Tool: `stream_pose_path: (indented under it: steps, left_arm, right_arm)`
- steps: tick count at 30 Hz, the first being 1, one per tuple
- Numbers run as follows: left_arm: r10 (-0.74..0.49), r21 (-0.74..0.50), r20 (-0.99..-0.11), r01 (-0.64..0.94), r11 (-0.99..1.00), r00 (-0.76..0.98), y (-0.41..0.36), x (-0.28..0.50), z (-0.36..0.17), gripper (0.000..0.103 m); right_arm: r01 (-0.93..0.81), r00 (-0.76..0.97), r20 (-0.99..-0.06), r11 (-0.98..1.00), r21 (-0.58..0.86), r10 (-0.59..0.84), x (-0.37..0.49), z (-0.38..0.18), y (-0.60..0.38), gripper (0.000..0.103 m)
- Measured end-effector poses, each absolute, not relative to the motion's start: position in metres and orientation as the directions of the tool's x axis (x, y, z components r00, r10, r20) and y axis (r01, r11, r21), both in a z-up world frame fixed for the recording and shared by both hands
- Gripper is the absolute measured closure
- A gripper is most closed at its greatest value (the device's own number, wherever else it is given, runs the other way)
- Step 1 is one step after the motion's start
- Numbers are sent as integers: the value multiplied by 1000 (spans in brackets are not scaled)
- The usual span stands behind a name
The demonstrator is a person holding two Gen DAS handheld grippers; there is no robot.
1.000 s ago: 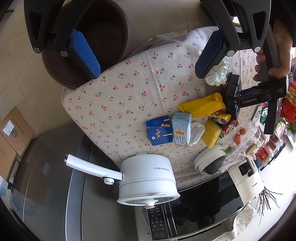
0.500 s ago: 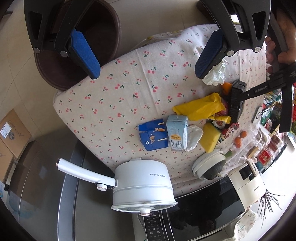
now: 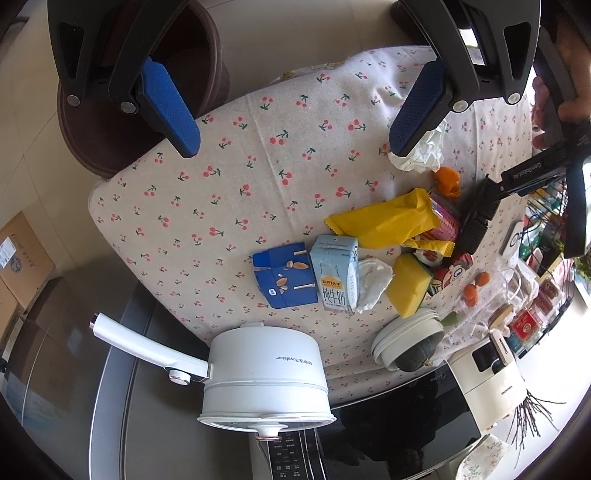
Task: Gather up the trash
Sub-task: 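Lift the black tray with the left tool while the right tool approaches the crumpled white paper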
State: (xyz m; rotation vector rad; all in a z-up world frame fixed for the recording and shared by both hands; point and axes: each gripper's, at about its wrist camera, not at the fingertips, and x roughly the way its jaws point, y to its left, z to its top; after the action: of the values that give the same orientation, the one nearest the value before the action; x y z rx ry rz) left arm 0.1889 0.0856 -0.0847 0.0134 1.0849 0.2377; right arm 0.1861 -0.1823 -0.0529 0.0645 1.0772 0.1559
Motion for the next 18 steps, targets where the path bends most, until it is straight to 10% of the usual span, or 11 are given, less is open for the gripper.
stream_pose_path:
  steps: [9, 18]
  left_arm:
    - [373, 366, -834, -98, 925, 406, 63, 194, -104, 27]
    - [321, 250, -843, -216, 944, 431, 92, 185, -85, 76]
  right_arm:
    - [-86, 463, -873, 989, 124, 150, 185, -54, -190, 0]
    - [-121, 455, -879, 988, 97, 142, 185, -57, -181, 0]
